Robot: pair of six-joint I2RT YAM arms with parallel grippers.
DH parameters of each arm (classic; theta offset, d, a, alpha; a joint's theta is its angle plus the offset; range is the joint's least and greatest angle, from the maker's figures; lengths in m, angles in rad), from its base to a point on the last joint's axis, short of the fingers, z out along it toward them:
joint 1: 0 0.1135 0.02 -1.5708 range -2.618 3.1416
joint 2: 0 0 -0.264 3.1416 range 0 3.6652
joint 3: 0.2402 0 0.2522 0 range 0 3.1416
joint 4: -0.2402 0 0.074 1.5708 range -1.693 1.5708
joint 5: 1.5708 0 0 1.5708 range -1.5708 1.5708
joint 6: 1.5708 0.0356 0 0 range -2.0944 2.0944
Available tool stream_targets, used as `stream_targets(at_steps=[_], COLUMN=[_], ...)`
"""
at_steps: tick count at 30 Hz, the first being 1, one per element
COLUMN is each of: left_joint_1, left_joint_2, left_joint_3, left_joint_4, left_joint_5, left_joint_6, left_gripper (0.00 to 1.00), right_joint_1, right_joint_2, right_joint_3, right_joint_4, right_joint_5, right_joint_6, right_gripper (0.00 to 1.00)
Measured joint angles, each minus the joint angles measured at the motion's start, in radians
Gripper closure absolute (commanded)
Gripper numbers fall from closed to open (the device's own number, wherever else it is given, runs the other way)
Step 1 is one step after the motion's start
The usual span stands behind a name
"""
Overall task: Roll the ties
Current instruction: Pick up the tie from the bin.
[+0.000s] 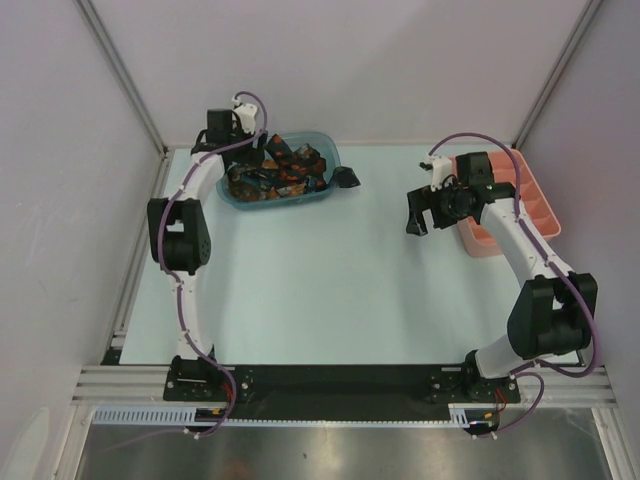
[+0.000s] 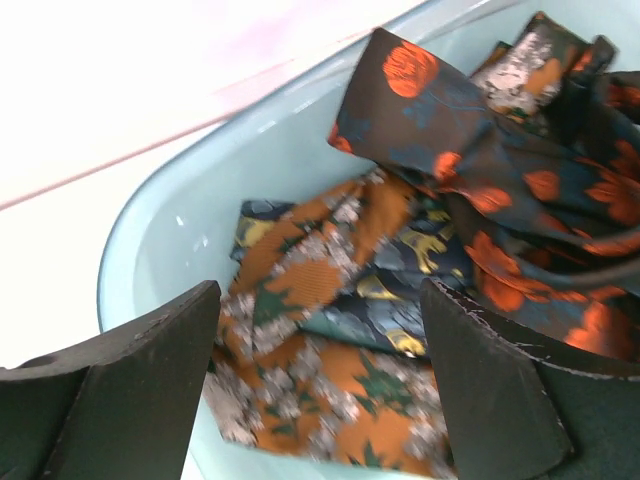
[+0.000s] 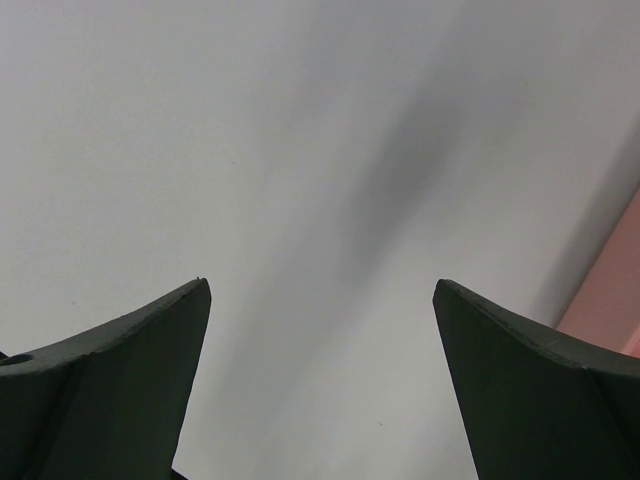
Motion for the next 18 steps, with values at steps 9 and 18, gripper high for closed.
stream_targets(at_steps=[9, 18], left_joint_1=[0.007, -0.018], left_joint_2=[0.043, 0.047], left_joint_3=[0.03, 0.067], left_joint_4=[0.049, 0.069], left_joint_5=[0.125, 0.331], left_joint_6=[-0.035, -0.136], left_gripper=[0.12, 0.09], right_joint_1=[-0.003, -0.008], right_joint_2=[0.028, 0.031], right_joint_3=[0.005, 0.005], right_joint_4=[-0.009, -0.017], right_joint_5=[0.008, 0.021], right_joint_6=[-0.001, -0.008], right_gripper=[0.0, 0.0])
